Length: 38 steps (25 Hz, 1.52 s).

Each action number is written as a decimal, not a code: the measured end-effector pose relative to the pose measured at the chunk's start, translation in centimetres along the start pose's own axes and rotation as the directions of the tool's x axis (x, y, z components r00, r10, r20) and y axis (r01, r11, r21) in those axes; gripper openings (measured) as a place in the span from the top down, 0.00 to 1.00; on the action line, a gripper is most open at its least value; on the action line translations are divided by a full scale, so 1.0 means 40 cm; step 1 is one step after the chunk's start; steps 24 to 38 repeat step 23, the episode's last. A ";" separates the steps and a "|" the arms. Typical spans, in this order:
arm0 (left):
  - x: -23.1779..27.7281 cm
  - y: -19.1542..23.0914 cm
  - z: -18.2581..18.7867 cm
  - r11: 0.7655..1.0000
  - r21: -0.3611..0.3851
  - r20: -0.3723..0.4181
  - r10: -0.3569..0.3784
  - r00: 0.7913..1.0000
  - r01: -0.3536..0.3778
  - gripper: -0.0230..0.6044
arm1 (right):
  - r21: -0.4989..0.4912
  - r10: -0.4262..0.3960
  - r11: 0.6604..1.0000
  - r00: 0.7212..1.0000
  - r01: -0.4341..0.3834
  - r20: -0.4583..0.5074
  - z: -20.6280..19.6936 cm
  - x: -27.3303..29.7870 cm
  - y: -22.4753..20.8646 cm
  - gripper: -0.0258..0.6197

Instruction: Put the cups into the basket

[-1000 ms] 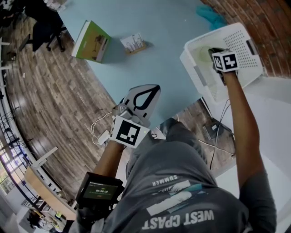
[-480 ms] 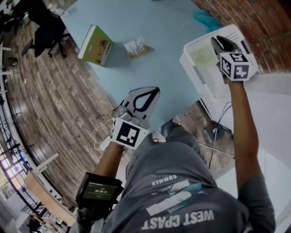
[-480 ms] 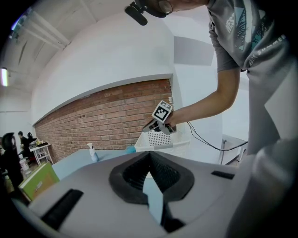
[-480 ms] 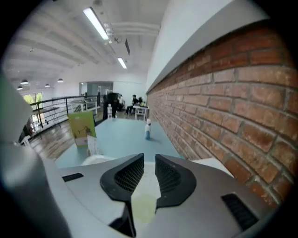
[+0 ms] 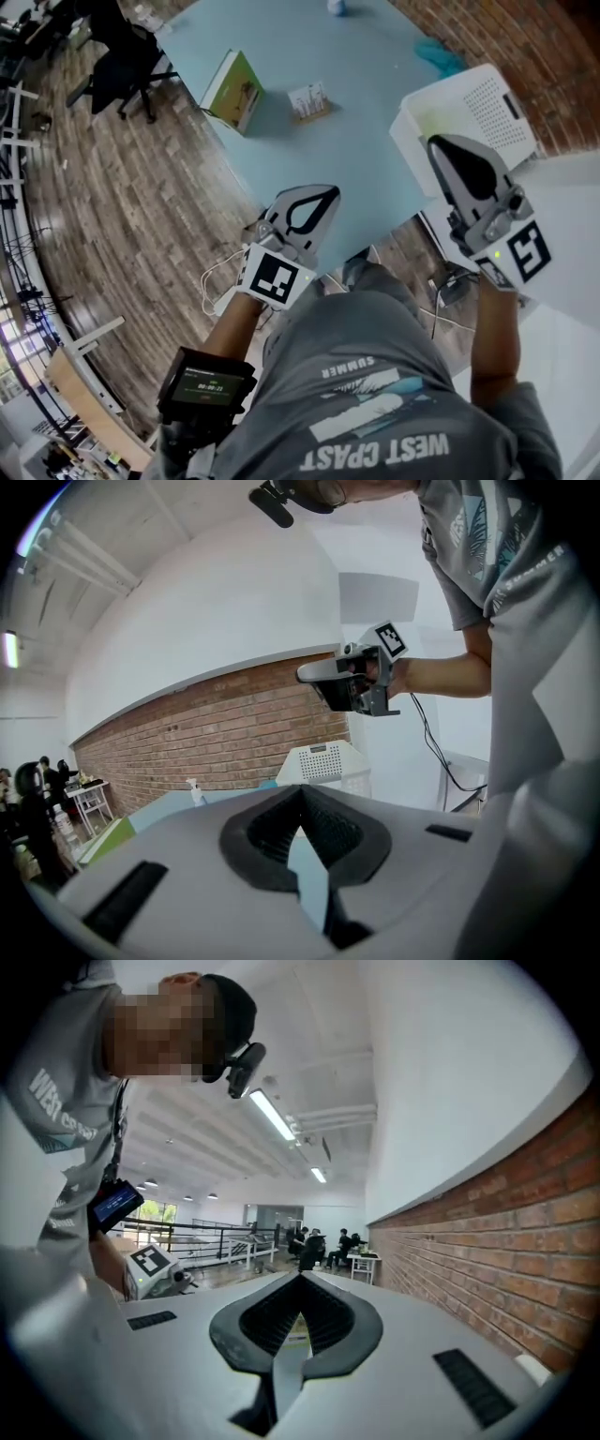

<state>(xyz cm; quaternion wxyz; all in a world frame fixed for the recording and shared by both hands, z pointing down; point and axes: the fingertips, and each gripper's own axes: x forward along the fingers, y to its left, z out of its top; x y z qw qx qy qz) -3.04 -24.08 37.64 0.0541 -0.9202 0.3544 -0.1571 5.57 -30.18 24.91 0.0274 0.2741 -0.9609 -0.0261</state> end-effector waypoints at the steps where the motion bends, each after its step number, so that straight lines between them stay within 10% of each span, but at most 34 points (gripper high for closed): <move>1: -0.014 -0.001 0.000 1.000 0.003 0.003 0.002 1.000 -0.002 0.96 | -0.008 0.008 1.000 1.000 -0.008 -0.004 0.005 0.002 0.037 0.94; 23: -0.267 0.003 -0.041 1.000 0.010 0.072 0.022 0.997 -0.023 0.96 | 0.012 0.007 1.000 0.999 -0.006 -0.052 0.032 0.026 0.366 0.94; 38: -0.267 0.003 -0.041 1.000 0.010 0.072 0.022 0.997 -0.023 0.96 | 0.012 0.007 1.000 0.999 -0.006 -0.052 0.032 0.026 0.366 0.94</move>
